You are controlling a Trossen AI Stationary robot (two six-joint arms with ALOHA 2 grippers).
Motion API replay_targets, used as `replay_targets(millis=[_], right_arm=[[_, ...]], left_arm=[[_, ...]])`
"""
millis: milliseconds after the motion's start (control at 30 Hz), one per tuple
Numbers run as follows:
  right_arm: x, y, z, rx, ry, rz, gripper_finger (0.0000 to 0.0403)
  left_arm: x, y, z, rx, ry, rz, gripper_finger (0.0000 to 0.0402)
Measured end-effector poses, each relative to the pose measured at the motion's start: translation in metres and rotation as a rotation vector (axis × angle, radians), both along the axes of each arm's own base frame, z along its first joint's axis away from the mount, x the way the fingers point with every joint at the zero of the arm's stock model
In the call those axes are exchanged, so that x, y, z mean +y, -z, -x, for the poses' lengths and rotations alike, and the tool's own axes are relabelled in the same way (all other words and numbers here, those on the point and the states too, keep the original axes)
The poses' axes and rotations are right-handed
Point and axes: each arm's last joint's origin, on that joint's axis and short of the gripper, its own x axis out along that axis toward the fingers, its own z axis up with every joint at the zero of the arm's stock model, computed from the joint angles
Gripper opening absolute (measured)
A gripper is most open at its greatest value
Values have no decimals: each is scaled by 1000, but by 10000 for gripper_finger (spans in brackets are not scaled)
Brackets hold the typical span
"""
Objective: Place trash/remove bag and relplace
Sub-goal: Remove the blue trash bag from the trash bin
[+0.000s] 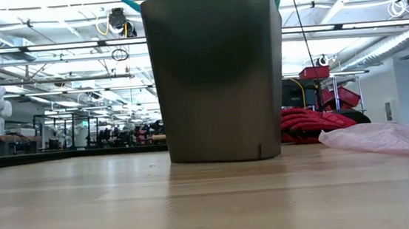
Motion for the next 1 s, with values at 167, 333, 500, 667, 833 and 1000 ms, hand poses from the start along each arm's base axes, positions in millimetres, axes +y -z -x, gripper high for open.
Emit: replay_targets(millis=[167,333,500,667,833,1000], right_arm=[[1,7,-2,47,-4,-3,2],[0,15,3,141,7,-21,1],[0,18,6,186,10,-23,0],[-1,26,2,227,-3,-35,0],[-2,30,-2,236,-26,-50,0],[-2,27,-3,220,-59,-51,0]], left_arm=[[6,-8,12,-50,-54,-35,0],[11,-17,22,-79,-90,-23,0],[12,-26,30,-100,-110,-44,0],[11,-30,32,-107,-113,-50,0],[11,-34,36,-113,-126,-56,0],[13,-37,41,-123,-148,-65,0]])
